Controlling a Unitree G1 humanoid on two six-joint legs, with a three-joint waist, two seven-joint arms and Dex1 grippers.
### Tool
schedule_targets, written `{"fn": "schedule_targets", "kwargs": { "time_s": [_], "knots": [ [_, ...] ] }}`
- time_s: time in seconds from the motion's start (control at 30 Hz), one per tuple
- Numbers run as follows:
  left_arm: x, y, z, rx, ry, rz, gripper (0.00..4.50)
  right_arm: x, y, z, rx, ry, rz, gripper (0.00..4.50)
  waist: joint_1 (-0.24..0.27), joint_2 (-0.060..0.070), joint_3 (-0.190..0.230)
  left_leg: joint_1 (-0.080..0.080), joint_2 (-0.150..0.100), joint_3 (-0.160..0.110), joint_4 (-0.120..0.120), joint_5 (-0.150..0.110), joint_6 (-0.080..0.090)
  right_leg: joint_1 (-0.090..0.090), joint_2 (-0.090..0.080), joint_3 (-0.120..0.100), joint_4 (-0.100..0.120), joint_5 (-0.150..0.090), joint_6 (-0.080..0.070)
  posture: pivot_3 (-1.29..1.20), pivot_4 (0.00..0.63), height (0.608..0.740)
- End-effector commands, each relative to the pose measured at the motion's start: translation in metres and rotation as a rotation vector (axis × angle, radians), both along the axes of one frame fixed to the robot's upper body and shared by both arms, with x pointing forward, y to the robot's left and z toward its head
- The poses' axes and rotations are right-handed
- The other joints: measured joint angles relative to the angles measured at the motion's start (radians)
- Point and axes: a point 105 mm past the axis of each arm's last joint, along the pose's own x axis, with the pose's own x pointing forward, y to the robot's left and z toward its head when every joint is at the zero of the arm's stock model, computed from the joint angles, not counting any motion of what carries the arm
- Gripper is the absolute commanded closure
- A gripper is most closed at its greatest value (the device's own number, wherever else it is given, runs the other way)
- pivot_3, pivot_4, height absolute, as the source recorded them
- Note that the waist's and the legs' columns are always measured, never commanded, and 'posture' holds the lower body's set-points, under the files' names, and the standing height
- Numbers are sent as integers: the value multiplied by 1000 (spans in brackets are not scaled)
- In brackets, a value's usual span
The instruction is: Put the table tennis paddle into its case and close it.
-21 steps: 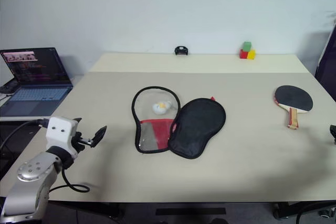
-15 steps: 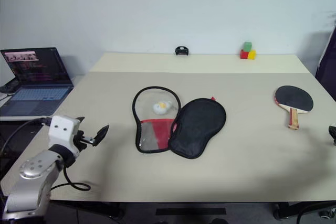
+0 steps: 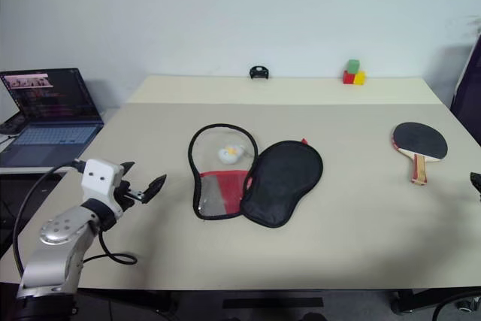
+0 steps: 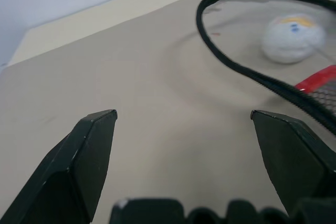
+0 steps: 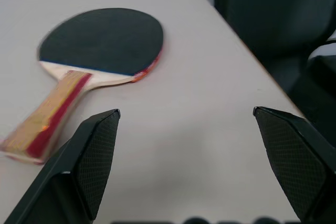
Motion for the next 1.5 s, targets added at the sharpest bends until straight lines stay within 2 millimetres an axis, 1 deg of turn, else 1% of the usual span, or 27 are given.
{"fn": "schedule_targets", "kwargs": {
  "time_s": [0.03, 0.1, 0.17, 0.23, 0.3, 0.4, 0.43, 0.5, 0.6, 0.7, 0.83, 0.97, 1.07, 1.17, 1.3, 1.4, 1.43, 1.5],
  "knots": [
    [-3, 12, 22, 5, -49, -26, 56, 6, 22, 16, -14, -46, 132, 45, 2, 0, 0, 0, 0, 0, 0, 0, 0, 0, 0, 0, 0, 0, 0, 0, 150, 740],
    [0, 11, 24, 3, -35, -69, 56, 6, 41, 17, -36, -26, 240, 45, 5, 0, 0, 0, 0, -1, 0, 0, 0, 0, 0, -1, 0, 0, 0, 0, 150, 740],
    [3, 6, 28, 6, -25, -126, 56, 0, 63, 10, -64, 31, 364, 45, 10, 0, 0, -1, 0, -1, 0, 0, 0, -1, 0, -1, 0, 0, 0, 0, 150, 740],
    [4, -1, 34, -11, -23, -179, 56, -4, 84, 8, -70, 58, 446, 45, 13, 0, 0, -2, 0, -2, 0, 0, 0, -1, 0, -2, -1, 0, 0, 0, 150, 740],
    [3, -8, 41, -35, -14, -248, 56, -5, 109, 8, -47, 66, 528, 45, 13, 0, 0, -2, 0, -2, 0, 0, 0, 0, -1, -2, -1, 0, 0, 0, 150, 740],
    [-2, -21, 45, -76, 22, -361, 56, -6, 148, 7, 12, 89, 629, 45, 8, 0, 0, -1, 0, -3, 0, 0, 0, -1, -1, -2, 0, 0, 0, 0, 150, 740],
    [-4, -26, 45, -84, 34, -400, 56, -7, 157, 7, 22, 99, 654, 45, 6, 0, 0, -1, 0, -3, 0, 0, 0, -1, 0, -2, 0, 0, 0, 0, 150, 740],
    [-8, -34, 46, -88, 54, -456, 56, -8, 168, 6, 28, 121, 678, 45, 6, 0, 0, -1, 0, -3, 0, 0, 0, -1, 0, -1, 0, 0, 0, 0, 150, 740],
    [-13, -50, 52, -125, 78, -582, 56, -7, 197, 3, 62, 144, 741, 45, 8, 0, 0, -1, 0, -3, 0, 0, 0, -1, 0, -2, 0, 0, 0, 0, 150, 740],
    [-20, -56, 51, -125, 110, -667, 56, -4, 215, 0, 119, 162, 779, 45, 7, 0, 0, -1, 0, -4, 0, 0, 0, -1, 0, -2, 0, 0, 0, 0, 150, 740],
    [-22, -59, 53, -108, 135, -717, 56, -2, 236, -13, 180, 214, 820, 45, 7, 0, 0, -2, 0, -4, 0, 0, 0, -2, 0, -2, -1, 0, 0, 0, 150, 740],
    [-21, -60, 56, -94, 141, -744, 56, 11, 255, -23, 203, 243, 817, 45, 6, 0, 0, -2, 0, -4, 0, 0, 0, -2, 0, -2, 0, 0, 0, 0, 150, 740],
    [-20, -63, 57, -88, 144, -764, 56, 20, 268, -25, 229, 251, 826, 45, 5, 0, 0, -2, 0, -4, 0, 0, 0, -2, 0, -2, 0, 0, 0, 0, 150, 740],
    [-20, -68, 58, -86, 142, -783, 56, 23, 278, -30, 227, 286, 851, 45, 5, 0, 0, -3, 0, -4, 0, 0, 0, -4, 0, -2, 0, 0, 0, 0, 150, 740],
    [-20, -72, 57, -83, 145, -796, 56, 30, 285, -42, 196, 349, 845, 45, 5, 0, 0, -5, 0, -4, 0, 0, 0, -6, 0, -2, 0, 0, 0, 0, 150, 740],
    [-20, -74, 56, -82, 146, -799, 56, 27, 293, -49, 178, 389, 880, 45, 5, -1, 0, -5, 0, -4, 0, 0, 0, -6, 0, -2, 0, 0, 0, 0, 150, 740],
    [-20, -74, 56, -82, 146, -799, 56, 26, 298, -49, 183, 397, 898, 45, 5, -1, 0, -5, 0, -4, 0, 0, 0, -6, 0, -2, 0, 0, 0, 0, 150, 740],
    [-20, -75, 55, -80, 147, -799, 56, 20, 323, -47, 241, 413, 975, 45, 3, -1, 0, -5, 0, -4, 0, 0, 0, -6, 0, -2, 0, 0, 0, 0, 150, 740]
  ]
}}
